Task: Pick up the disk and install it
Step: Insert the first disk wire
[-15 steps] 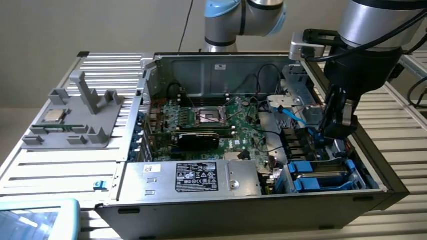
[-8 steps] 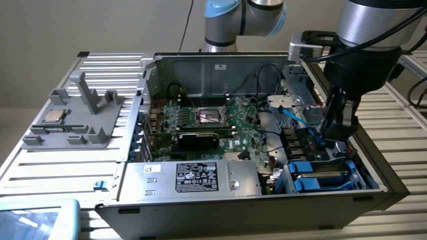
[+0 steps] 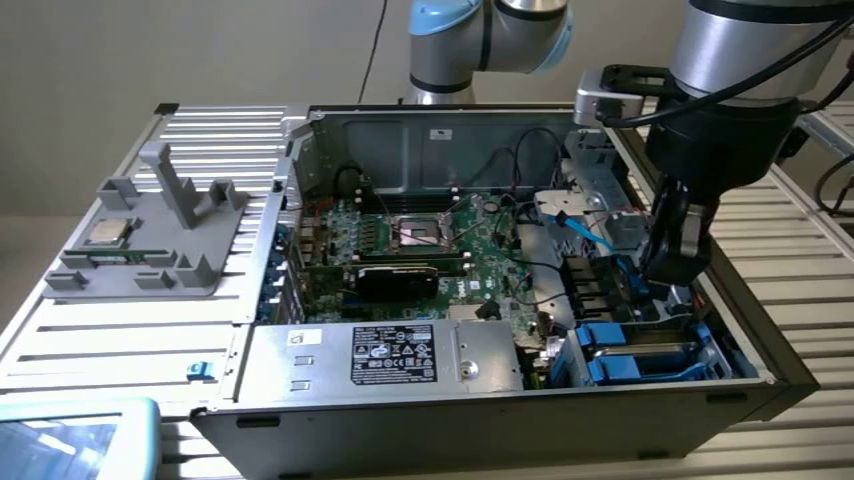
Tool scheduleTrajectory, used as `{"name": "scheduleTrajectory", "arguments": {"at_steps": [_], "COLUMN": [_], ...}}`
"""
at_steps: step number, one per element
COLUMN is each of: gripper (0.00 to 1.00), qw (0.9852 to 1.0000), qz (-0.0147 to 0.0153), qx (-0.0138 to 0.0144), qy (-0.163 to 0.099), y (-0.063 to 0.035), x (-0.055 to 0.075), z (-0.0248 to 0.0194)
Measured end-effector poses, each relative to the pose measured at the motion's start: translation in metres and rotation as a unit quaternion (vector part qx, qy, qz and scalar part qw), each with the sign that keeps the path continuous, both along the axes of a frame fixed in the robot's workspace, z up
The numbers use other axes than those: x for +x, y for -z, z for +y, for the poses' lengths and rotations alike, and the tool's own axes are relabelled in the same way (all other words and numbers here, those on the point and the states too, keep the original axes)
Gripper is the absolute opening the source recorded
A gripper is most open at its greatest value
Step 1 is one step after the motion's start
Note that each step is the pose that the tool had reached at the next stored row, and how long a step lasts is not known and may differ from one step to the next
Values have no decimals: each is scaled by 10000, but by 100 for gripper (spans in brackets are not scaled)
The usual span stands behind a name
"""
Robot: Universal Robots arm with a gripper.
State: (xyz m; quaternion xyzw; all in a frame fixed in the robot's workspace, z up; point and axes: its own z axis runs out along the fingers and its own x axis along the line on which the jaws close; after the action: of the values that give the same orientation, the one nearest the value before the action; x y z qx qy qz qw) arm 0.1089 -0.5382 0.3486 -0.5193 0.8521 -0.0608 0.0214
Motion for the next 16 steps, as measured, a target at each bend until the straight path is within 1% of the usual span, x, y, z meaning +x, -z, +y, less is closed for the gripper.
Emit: {"name": "scheduleTrajectory", "arguments": {"at_steps": [7,12,16], "gripper": [36,36,36], "qw": [9999,9998,9998], "qz": [-5,-5,-5], "qx": [1,1,-13], "qy": [133,181,180], "y": [16,33,37], "x": [-22,-79,-79], "z": [-2,-1,0]}}
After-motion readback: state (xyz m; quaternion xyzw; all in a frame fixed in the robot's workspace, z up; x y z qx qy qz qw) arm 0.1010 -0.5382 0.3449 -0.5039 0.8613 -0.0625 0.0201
